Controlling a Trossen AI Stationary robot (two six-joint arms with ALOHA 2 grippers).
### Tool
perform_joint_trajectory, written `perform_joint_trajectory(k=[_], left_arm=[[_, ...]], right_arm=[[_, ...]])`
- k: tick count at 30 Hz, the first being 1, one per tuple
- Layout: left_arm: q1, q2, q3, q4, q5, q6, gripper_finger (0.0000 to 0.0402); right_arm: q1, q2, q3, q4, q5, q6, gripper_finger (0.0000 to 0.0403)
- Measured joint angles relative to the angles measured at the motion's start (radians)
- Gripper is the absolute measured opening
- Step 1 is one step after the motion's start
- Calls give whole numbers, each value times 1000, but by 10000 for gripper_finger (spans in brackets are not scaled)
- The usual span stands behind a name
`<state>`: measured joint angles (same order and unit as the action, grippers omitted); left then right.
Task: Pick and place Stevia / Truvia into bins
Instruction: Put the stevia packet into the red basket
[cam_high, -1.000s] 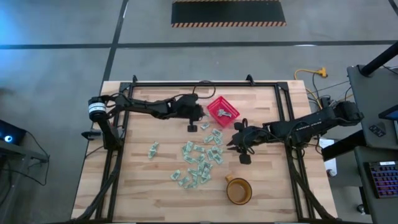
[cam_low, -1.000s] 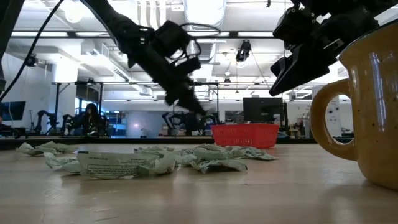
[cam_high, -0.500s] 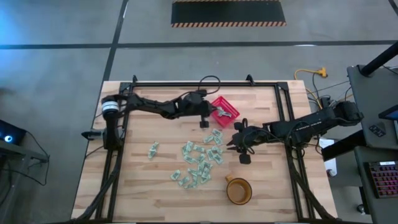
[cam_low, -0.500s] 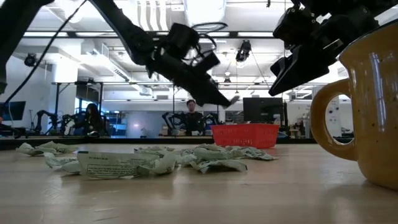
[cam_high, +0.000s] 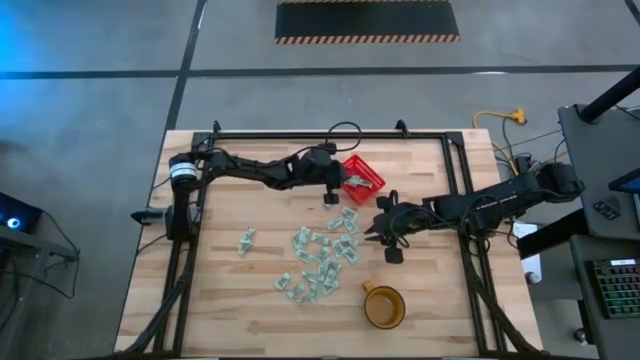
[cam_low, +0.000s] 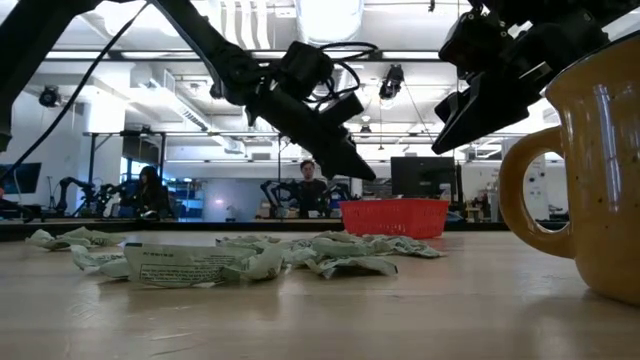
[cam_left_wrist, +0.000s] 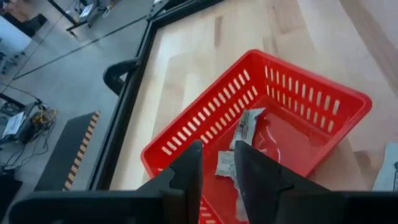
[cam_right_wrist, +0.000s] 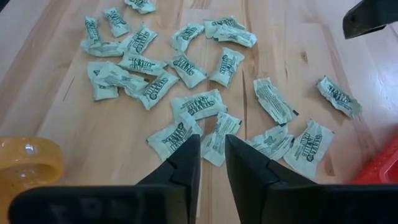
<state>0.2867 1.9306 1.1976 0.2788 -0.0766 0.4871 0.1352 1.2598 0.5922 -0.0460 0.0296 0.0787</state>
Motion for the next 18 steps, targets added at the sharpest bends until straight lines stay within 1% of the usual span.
perform_joint_trajectory(k=[4,7,10,18], left_arm=[[-2,-5,0,-31,-20,-2,88],[-14,-41,-2,-131,-35,-10,89],[-36,-97,-7,-267,-34,-14,90],[-102,-263,-51,-676,-34,-154,90]], right_arm=[[0,1,0,17,0,-3,65],[0,17,0,74,0,-3,66],[0,55,0,131,-1,-25,65],[-2,228,26,151,-1,-79,69]])
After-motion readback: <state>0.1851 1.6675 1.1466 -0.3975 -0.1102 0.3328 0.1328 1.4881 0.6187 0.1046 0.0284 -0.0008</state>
